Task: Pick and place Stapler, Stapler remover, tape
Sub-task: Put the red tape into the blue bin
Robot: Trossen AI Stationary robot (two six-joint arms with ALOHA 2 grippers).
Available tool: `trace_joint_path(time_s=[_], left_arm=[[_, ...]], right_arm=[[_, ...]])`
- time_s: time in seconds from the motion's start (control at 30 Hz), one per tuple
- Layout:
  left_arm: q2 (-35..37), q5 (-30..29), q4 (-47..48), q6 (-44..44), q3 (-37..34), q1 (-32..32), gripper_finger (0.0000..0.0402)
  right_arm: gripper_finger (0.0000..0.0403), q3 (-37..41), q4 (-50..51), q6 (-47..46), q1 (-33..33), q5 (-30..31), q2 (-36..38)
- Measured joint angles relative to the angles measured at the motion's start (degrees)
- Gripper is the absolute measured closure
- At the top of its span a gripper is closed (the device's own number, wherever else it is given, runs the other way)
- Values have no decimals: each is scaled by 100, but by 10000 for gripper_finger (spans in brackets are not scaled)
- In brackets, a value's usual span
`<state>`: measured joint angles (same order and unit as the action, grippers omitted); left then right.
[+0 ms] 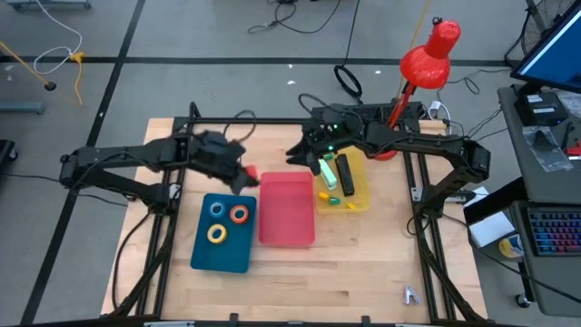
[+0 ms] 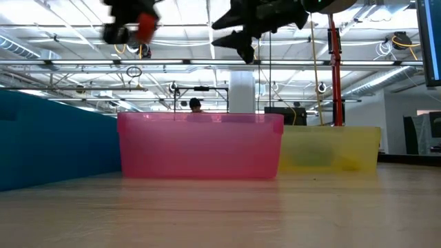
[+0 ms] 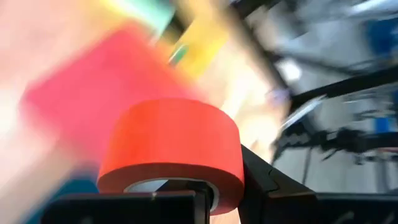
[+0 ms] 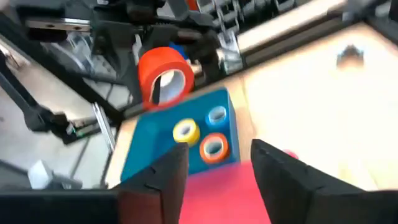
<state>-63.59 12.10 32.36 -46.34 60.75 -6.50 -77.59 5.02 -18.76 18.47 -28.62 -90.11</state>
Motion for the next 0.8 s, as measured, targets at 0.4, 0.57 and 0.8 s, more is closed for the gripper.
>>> trace_joint_path(time_s=[0.4, 0.57, 0.8], left_arm=[[-700, -158, 1054, -2268, 0, 1381, 364], [-1351, 110, 1934, -2952, -4, 1882, 363], [-2195, 288, 1554, -3242, 0, 2348, 362]], right_arm=[[211, 148, 188, 312, 185, 26, 0], [215, 148, 153, 361, 182, 26, 0], [211, 148, 172, 347, 182, 26, 0]])
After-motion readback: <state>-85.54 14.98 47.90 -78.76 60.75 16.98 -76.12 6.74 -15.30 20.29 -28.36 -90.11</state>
